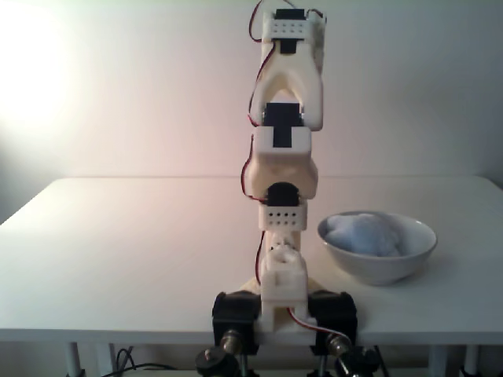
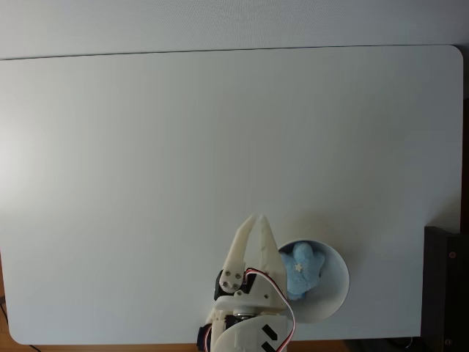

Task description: Grasp a skyblue doll and put it into the bowl.

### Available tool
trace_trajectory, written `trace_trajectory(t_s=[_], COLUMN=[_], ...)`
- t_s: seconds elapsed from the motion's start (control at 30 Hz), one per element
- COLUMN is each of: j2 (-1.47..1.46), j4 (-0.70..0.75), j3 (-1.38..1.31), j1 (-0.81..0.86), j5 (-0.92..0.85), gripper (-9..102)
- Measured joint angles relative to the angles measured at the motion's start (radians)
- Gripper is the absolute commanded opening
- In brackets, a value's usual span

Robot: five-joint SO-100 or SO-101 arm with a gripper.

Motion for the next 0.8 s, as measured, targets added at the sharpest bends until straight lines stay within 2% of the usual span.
trace_trajectory(t_s=[0.1, 0.3, 0.5, 0.8], j2=[0.048, 0.307, 0.583, 0.630], j4=[0.002, 0.054, 0.150, 0.206], j3=[0.063, 0.275, 0.497, 0.732], j1=[-0.110, -0.141, -0.135, -0.034], j5=[0.000, 0.000, -0.002, -0.002], gripper=[0, 0, 0, 0])
